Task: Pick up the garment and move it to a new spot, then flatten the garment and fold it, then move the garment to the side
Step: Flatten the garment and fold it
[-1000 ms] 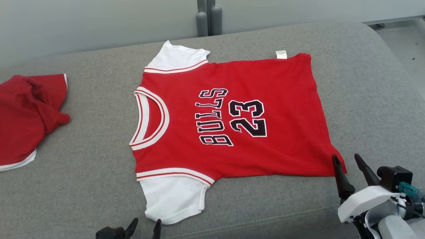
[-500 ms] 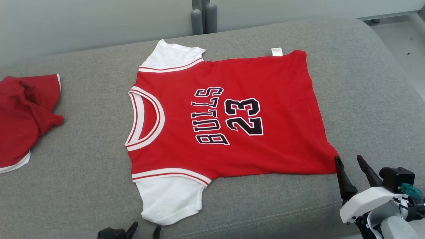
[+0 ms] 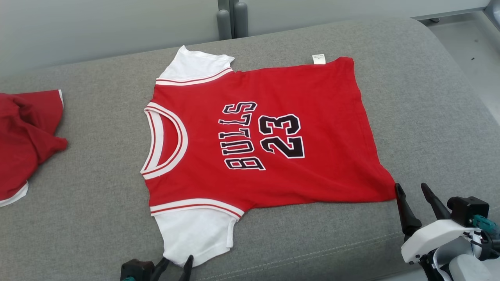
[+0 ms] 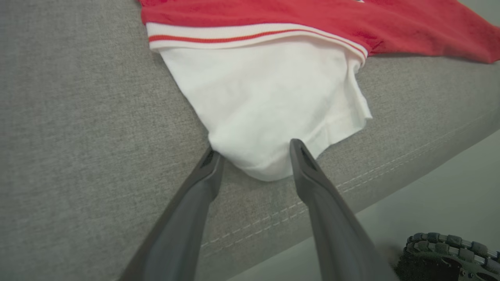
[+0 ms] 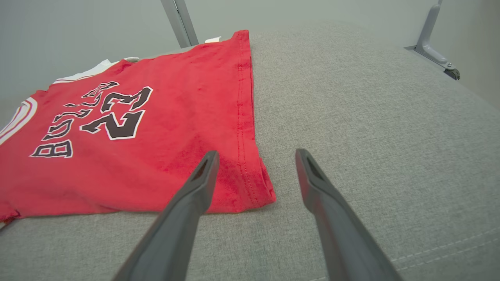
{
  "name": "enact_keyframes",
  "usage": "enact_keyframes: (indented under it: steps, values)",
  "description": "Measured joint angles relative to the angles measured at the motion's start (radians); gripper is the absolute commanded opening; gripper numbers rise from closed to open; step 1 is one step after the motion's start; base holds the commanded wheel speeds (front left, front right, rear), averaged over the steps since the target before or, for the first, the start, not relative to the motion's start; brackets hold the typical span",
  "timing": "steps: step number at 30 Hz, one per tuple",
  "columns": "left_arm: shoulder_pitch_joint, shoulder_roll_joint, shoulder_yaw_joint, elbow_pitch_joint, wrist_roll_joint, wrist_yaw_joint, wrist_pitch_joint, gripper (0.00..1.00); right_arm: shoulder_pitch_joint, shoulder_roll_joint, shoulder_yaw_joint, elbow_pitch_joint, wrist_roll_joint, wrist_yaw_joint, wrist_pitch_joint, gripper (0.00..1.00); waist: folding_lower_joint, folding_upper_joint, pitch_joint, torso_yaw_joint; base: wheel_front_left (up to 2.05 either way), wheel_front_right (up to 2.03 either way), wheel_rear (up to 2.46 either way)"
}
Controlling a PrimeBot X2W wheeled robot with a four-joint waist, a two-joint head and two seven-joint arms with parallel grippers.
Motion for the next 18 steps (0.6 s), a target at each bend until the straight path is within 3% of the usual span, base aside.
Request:
enact_keyframes:
  steps: [2, 3, 18]
  values:
    - [-0.004, -0.001, -0.001, 0.0, 0.004, -0.008, -0.008, 0.27, 0.0, 0.0, -0.002, 0.004, 0.002, 0.0, 0.0, 1.0, 0.0, 0.0, 0.002, -0.001, 0.0, 0.0, 0.0]
    - [-0.005, -0.002, -0.002, 0.0, 0.004, -0.008, -0.014, 0.0, 0.0, 0.0, -0.004, 0.007, 0.004, 0.0, 0.0, 1.0, 0.0, 0.0, 0.003, -0.002, 0.0, 0.0, 0.0]
    - [-0.018, -0.014, 0.017, -0.081, -0.014, -0.017, -0.059, 0.0, -0.002, -0.001, -0.008, 0.098, 0.046, 0.009, 0.005, 1.0, 0.0, 0.0, 0.038, 0.037, 0.0, 0.0, 0.0]
